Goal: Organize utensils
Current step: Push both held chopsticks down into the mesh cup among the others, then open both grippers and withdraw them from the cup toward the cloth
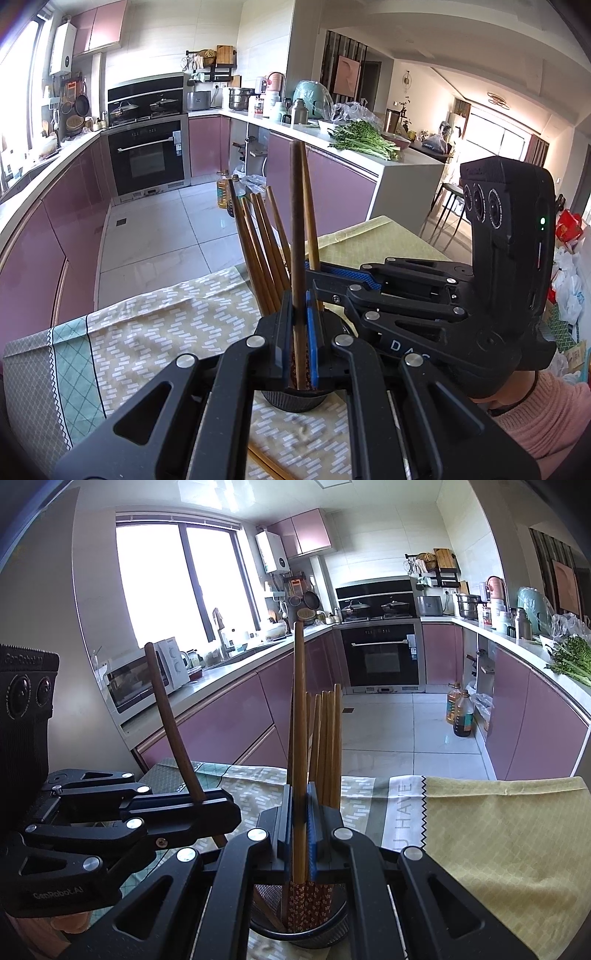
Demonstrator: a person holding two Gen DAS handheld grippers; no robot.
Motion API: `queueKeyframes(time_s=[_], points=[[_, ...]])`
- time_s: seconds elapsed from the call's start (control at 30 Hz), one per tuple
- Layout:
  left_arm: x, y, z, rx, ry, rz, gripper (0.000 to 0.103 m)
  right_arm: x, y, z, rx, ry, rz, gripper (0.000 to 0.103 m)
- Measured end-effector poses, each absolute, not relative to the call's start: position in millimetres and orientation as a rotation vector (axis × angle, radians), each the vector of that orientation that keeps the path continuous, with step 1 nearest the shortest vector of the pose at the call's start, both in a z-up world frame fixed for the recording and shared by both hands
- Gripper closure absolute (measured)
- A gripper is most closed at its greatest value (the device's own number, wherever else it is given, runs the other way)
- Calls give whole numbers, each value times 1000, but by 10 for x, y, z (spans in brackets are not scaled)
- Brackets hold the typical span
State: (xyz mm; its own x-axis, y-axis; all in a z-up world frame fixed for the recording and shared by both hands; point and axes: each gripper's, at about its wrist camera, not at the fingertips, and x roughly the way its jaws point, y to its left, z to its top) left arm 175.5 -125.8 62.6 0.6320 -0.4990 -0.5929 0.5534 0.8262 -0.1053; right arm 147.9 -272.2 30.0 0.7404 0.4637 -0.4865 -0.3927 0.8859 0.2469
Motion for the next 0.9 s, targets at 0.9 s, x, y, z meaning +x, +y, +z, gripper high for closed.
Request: queueKeyframes(time_s=[0.9], points=[[2124, -1295, 392, 79, 691, -558, 94, 1651, -2719, 136, 142, 625, 467, 97]])
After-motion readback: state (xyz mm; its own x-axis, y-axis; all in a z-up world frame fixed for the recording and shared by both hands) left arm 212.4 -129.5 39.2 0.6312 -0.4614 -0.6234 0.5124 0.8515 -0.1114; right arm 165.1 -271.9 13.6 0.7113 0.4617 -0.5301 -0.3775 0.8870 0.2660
